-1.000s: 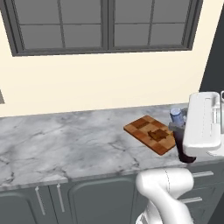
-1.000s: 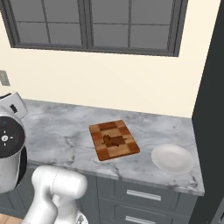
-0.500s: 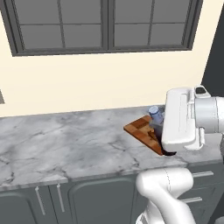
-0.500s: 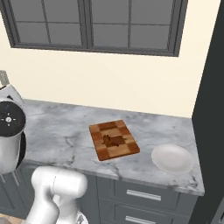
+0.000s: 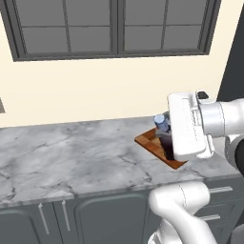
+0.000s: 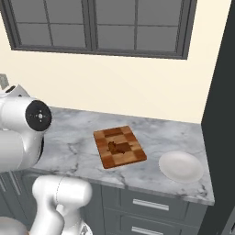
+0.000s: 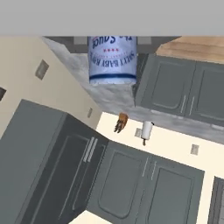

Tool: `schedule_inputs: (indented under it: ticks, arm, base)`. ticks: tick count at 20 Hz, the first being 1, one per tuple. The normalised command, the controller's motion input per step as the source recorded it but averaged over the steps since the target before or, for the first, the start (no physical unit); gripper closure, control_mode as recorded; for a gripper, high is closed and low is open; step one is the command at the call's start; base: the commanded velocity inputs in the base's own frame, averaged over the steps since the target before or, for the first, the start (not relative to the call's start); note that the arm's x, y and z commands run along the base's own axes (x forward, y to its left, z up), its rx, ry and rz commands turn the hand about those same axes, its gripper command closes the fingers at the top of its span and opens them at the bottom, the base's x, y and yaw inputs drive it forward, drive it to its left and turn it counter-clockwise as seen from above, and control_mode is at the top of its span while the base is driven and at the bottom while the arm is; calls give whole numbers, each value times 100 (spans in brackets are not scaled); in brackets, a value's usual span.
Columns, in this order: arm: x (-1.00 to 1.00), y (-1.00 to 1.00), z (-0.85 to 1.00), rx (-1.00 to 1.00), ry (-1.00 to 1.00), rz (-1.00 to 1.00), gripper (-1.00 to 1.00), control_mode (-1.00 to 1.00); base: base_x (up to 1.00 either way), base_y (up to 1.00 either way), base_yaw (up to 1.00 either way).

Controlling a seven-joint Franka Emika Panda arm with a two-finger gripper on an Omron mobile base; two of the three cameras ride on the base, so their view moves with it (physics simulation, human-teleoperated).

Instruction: Pick the chicken drumstick from the plate and place it on the cutting board. Then pick the condiment bottle from the cabinet and place it next to the cutting board.

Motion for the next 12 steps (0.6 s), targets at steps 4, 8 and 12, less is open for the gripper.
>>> schedule_inputs:
  ticks: [4, 8, 12]
  arm:
    - [3, 14, -39, 10, -17, 17, 100, -100]
    - [0, 17, -44, 8, -17, 12, 100, -100]
    - [0, 17, -42, 6, -19, 11, 100, -100]
  base:
    - [0, 0, 0]
    - [0, 0, 0]
    - [0, 0, 0]
